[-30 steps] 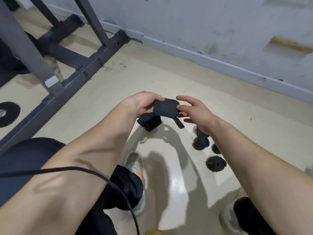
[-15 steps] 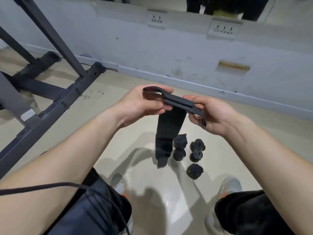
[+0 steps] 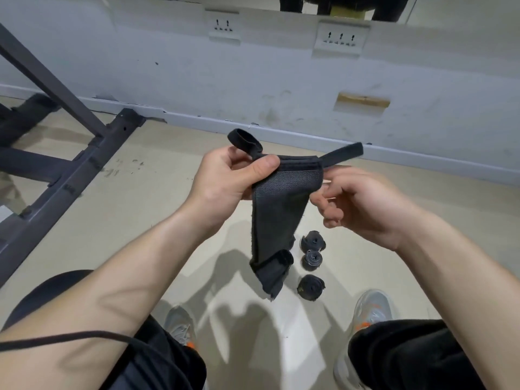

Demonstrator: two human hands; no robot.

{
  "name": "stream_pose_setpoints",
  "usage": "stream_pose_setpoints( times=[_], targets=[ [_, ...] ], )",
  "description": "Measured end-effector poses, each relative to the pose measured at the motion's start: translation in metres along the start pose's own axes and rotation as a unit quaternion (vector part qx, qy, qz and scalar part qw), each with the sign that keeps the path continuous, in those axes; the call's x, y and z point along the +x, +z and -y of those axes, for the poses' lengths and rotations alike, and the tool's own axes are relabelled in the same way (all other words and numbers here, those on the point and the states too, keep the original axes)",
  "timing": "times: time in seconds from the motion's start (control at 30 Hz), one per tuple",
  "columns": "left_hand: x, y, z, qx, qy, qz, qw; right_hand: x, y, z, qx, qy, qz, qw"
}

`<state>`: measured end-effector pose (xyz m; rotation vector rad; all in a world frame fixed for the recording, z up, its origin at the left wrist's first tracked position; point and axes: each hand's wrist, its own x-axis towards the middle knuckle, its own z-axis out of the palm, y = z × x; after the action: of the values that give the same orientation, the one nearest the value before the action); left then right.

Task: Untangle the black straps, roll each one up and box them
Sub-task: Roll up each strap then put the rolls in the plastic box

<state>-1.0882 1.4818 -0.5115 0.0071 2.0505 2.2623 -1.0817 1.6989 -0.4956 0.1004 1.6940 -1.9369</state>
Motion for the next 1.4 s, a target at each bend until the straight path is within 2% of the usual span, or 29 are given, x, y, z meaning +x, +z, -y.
stream_pose_setpoints(
  times=[0.13,0.2,0.37,0.47,0.57,0.7,0.83,1.0,1.1,1.3,1.4],
  targets=[
    [0.005,0.009,0.001,-0.074,-0.040,0.023,0.996,0.003,-0.007,0.006,-0.130,-0.102,-0.015,0.986],
    [0.007,0.011,0.003,-0.089,-0.047,0.028,0.994,0.006,-0.006,0.004,-0.152,-0.136,-0.033,0.978],
    [0.006,0.021,0.004,-0.099,-0.062,0.030,0.993,0.015,0.006,-0.007,0.017,-0.173,-0.067,0.983],
    [0.008,0.022,0.007,-0.104,-0.091,-0.009,0.990,0.018,0.009,-0.011,0.040,-0.171,-0.085,0.981],
    [0.010,0.020,0.004,-0.105,-0.103,-0.008,0.989,0.020,0.010,-0.010,0.067,-0.144,-0.111,0.981],
    [0.011,0.017,0.002,-0.057,-0.094,-0.046,0.993,0.023,0.007,-0.011,0.069,-0.116,-0.150,0.979],
    [0.008,0.012,0.000,0.020,-0.045,-0.072,0.996,0.023,0.007,-0.012,0.069,-0.107,-0.171,0.977],
    [0.000,0.013,-0.001,0.140,0.054,-0.057,0.987,0.022,0.012,-0.014,0.063,-0.117,-0.197,0.971],
    [-0.002,0.011,-0.001,0.209,0.071,-0.031,0.975,0.022,0.014,-0.015,0.051,-0.128,-0.199,0.970],
    [-0.002,0.004,-0.002,0.178,0.034,0.064,0.981,0.023,0.011,-0.016,0.059,-0.139,-0.196,0.969],
    [-0.001,0.004,0.000,0.185,0.051,0.050,0.980,0.024,0.013,-0.018,0.063,-0.140,-0.183,0.971]
  ],
)
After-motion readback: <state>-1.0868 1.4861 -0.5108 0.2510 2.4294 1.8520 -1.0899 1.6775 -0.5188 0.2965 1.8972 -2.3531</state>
